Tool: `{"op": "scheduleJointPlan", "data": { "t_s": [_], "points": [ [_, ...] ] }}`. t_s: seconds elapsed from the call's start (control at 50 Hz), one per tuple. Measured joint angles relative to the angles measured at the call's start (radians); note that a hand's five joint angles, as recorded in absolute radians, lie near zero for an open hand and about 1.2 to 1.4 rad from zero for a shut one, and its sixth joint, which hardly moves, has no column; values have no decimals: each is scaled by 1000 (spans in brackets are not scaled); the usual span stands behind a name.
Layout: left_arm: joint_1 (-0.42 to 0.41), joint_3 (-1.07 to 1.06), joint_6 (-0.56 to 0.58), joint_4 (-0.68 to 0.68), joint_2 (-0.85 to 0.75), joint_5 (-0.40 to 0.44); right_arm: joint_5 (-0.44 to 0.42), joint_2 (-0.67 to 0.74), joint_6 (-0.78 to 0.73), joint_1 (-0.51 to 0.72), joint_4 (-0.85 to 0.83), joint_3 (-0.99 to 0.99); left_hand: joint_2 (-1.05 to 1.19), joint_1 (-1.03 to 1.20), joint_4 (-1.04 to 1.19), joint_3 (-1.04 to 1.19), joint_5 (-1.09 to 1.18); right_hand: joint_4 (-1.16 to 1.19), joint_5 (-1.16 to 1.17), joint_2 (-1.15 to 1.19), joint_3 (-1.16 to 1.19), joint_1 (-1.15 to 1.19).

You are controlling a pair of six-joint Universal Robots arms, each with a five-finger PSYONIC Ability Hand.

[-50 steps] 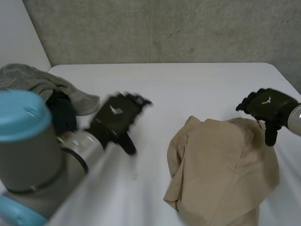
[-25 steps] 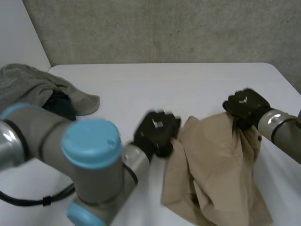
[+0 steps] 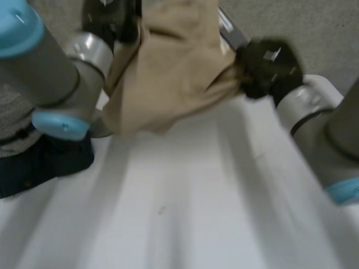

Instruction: Fold the laundry.

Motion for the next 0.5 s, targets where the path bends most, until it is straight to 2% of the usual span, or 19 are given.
{"op": "scheduleJointPlan", "data": {
  "t_s": [0.1, 0.14, 0.16, 0.18, 0.2, 0.22, 0.26, 0.32, 0.38, 0.44, 0.5],
  "points": [
    [23, -143, 27, 9, -75, 28, 5, 98, -19, 43, 0, 78, 0, 0, 0, 0, 0, 2, 0, 4, 3, 0],
    [31, -224, 48, 25, -121, 49, 13, 159, -26, 55, -4, 104, -110, -88, -103, -106, -89, 3, 0, 4, 3, 0],
    [33, -248, 56, 29, -136, 57, 20, 183, -28, 59, -3, 112, -165, -160, -167, -160, -148, -96, -94, -93, -95, -83],
    [35, -277, 67, 34, -153, 68, 29, 205, -31, 62, 0, 118, -382, -397, -385, -374, -361, -274, -272, -277, -274, -281],
    [36, -285, 70, 35, -157, 71, 33, 212, -32, 63, 1, 120, -465, -485, -469, -456, -439, -355, -356, -363, -355, -344],
    [38, -310, 85, 33, -168, 83, 45, 228, -36, 65, 4, 123, -714, -708, -722, -702, -659, -537, -544, -573, -537, -550],
    [41, -336, 106, 18, -170, 99, 66, 240, -44, 68, 7, 123, -926, -782, -930, -908, -822, -861, -846, -875, -861, -807],
    [49, -357, 131, -18, -137, 107, 89, 227, -60, 67, 7, 118, -983, -782, -995, -974, -888, -979, -944, -976, -983, -857],
    [66, -373, 146, -60, -65, 96, 93, 190, -82, 63, 6, 110, -988, -937, -996, -975, -952, -984, -944, -977, -986, -857],
    [81, -391, 146, -84, 0, 81, 82, 157, -102, 56, 11, 102, -990, -942, -996, -975, -952, -984, -944, -977, -986, -857],
    [115, -451, 130, -122, 141, 51, 40, 101, -163, 35, 45, 85, -990, -942, -996, -975, -952, -984, -944, -977, -986, -857]
  ]
}}
